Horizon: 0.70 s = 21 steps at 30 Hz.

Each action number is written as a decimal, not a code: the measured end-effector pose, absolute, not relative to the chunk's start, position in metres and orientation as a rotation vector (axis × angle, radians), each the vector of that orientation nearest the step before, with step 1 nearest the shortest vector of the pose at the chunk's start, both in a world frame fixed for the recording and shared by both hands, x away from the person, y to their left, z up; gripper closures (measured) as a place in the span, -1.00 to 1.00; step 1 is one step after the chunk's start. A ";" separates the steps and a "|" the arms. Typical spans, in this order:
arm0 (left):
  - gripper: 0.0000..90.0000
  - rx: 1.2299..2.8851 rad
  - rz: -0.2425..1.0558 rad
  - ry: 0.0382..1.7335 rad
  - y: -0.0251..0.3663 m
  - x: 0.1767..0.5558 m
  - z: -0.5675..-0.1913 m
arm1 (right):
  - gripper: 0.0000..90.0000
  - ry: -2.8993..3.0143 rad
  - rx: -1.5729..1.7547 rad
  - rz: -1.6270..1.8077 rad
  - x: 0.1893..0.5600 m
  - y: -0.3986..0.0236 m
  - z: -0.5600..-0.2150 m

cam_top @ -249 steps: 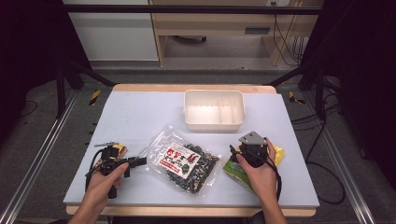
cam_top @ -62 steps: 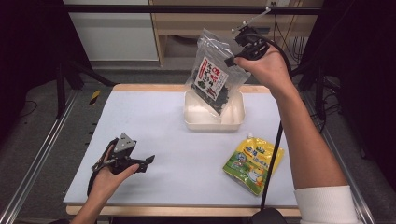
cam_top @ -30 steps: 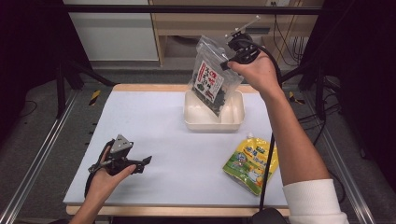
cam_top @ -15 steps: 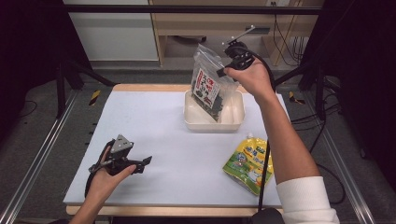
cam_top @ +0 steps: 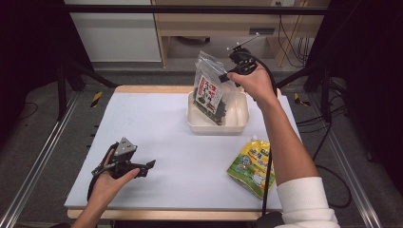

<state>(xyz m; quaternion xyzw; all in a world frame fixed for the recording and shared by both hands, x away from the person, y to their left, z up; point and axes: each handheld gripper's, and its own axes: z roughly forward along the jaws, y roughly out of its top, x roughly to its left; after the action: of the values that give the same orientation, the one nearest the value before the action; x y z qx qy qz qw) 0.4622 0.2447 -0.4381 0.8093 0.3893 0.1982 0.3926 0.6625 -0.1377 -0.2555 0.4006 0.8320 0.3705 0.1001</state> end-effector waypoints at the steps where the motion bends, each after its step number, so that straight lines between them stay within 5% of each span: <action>1: -0.81 2.055 0.502 0.989 0.244 0.462 -0.438 | 0.92 2.459 1.184 1.100 0.663 -0.138 -0.257; 21: -0.81 2.061 0.502 0.990 0.244 0.462 -0.440 | 0.79 2.403 1.156 1.158 0.664 -0.144 -0.272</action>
<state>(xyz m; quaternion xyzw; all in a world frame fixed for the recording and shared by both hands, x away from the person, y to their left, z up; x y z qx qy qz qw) 0.4621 0.2442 -0.4395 0.8109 0.3894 0.1975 0.3897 0.6639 -0.1441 -0.2717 0.3949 0.8209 0.3957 0.1169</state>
